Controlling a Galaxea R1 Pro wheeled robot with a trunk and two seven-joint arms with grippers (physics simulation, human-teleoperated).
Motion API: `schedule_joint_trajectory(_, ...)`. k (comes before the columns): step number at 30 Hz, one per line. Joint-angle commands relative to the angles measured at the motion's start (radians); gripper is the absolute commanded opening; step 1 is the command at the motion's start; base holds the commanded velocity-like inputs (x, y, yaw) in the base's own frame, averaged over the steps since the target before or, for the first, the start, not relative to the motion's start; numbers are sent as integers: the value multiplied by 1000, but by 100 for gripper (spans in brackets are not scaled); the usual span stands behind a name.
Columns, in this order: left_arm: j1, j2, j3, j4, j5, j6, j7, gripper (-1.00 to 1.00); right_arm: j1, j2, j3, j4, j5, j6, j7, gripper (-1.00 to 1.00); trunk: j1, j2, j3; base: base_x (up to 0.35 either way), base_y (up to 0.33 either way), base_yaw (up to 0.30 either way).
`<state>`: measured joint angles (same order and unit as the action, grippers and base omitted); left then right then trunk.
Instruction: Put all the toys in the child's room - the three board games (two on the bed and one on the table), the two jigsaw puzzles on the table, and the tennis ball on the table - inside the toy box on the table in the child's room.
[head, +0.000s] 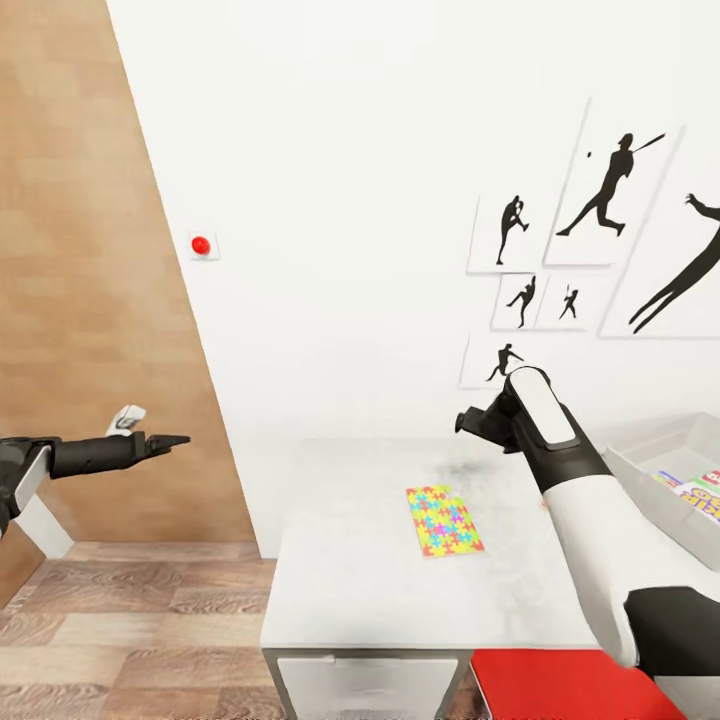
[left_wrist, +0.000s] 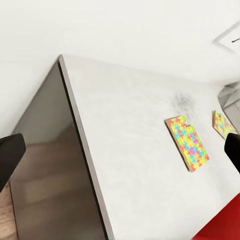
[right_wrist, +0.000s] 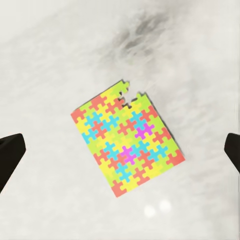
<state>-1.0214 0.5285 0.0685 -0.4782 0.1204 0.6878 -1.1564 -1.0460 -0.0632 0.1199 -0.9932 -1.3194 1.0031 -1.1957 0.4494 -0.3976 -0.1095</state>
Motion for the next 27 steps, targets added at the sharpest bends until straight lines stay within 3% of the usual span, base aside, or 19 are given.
schedule_joint_trajectory(1, -1, 0, 0, -4, 3, 10, -2, 100, -7, -1, 3, 6, -9, 8, -10, 100, 1, -2, -4, 0, 0, 0)
schedule_joint_trajectory(15, -2, -2, -8, -25, 4, 60, -2, 100, -31, 9, 5, 129, -9, 8, -9, 100, 1, -2, -27, 0, 0, 0)
schedule_joint_trajectory(27, -1, -4, -12, -25, 4, 61, -2, 100, -27, 12, 7, 142, -9, 4, -8, 100, 1, -2, -46, 0, 0, 0)
